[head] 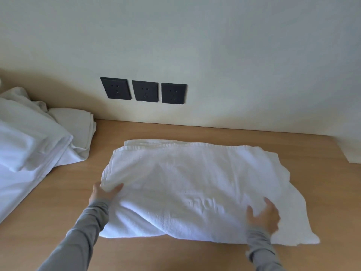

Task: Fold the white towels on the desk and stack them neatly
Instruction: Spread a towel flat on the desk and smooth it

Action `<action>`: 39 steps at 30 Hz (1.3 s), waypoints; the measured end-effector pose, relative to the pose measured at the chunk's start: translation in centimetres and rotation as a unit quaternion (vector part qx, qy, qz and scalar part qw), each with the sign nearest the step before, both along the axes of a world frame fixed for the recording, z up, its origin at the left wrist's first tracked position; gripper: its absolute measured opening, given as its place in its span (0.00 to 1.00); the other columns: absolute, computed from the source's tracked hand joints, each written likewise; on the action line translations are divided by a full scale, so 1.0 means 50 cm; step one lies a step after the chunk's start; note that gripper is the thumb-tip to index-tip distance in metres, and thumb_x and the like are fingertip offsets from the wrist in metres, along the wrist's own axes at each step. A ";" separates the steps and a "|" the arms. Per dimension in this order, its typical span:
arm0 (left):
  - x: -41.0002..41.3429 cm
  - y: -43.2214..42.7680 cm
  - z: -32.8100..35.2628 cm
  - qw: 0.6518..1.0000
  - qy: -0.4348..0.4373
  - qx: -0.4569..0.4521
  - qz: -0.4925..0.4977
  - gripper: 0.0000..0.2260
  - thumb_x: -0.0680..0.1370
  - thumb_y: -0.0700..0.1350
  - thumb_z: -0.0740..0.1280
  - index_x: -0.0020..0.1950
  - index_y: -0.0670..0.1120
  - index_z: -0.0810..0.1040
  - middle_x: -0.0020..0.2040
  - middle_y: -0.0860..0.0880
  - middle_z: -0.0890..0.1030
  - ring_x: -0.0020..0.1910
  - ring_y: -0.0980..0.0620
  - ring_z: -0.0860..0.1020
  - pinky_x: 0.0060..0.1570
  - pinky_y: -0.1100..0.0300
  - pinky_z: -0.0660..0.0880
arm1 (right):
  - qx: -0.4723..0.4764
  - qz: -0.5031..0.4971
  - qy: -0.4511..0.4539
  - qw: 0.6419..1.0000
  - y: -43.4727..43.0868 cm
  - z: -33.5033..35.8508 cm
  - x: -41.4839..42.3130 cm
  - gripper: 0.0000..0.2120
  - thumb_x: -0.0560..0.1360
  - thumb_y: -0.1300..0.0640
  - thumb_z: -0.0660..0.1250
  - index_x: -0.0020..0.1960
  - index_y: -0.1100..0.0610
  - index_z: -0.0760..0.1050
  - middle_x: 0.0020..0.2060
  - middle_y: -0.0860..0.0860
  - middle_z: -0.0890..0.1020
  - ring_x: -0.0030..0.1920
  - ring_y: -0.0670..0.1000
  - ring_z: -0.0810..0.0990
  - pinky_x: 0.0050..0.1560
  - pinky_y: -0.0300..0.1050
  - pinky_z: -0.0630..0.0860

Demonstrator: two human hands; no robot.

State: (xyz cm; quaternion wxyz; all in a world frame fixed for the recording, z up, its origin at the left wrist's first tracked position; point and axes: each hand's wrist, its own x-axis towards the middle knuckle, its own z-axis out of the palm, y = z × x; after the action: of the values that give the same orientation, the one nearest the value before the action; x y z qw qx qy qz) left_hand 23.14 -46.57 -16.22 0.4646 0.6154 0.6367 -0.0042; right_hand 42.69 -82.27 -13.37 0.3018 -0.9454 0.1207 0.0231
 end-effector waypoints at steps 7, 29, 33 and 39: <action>0.050 0.067 -0.013 0.996 -0.056 -0.040 0.064 0.37 0.71 0.51 0.73 0.72 0.38 0.60 0.68 0.37 0.68 0.66 0.36 0.68 0.66 0.46 0.63 | -0.037 0.435 0.104 0.893 0.219 -0.028 -0.063 0.22 0.78 0.57 0.61 0.71 0.54 0.62 0.70 0.50 0.65 0.71 0.50 0.62 0.71 0.42 0.56; 0.124 0.004 0.016 0.945 -0.237 0.145 -0.173 0.17 0.71 0.35 0.70 0.59 0.45 0.78 0.57 0.51 0.75 0.51 0.51 0.76 0.51 0.61 0.72 | 0.215 0.295 0.213 0.906 0.615 -0.011 -0.075 0.08 0.73 0.48 0.68 0.45 0.52 0.74 0.38 0.45 0.80 0.41 0.46 0.80 0.43 0.33 0.75; 0.134 -0.025 0.021 0.946 -0.282 0.109 -0.115 0.13 0.72 0.38 0.71 0.56 0.45 0.81 0.55 0.52 0.79 0.52 0.52 0.75 0.49 0.73 0.68 | 0.225 0.184 0.234 0.928 0.630 -0.021 -0.072 0.05 0.73 0.57 0.66 0.39 0.54 0.72 0.34 0.50 0.78 0.40 0.53 0.78 0.44 0.46 0.76; 0.167 0.018 0.059 0.947 -0.311 -0.056 0.060 0.16 0.67 0.49 0.72 0.51 0.48 0.71 0.37 0.50 0.80 0.37 0.50 0.79 0.42 0.57 0.76 | 0.253 0.255 0.152 0.921 0.600 -0.011 -0.083 0.15 0.73 0.58 0.68 0.30 0.52 0.69 0.25 0.44 0.73 0.27 0.41 0.71 0.31 0.31 0.70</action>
State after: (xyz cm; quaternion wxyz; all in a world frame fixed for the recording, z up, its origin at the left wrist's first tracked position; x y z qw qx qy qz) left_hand 31.50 -45.66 -13.26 0.6727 0.5197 0.4952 0.1792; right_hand 38.55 -52.28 -13.92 0.4928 -0.8214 -0.0902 0.2725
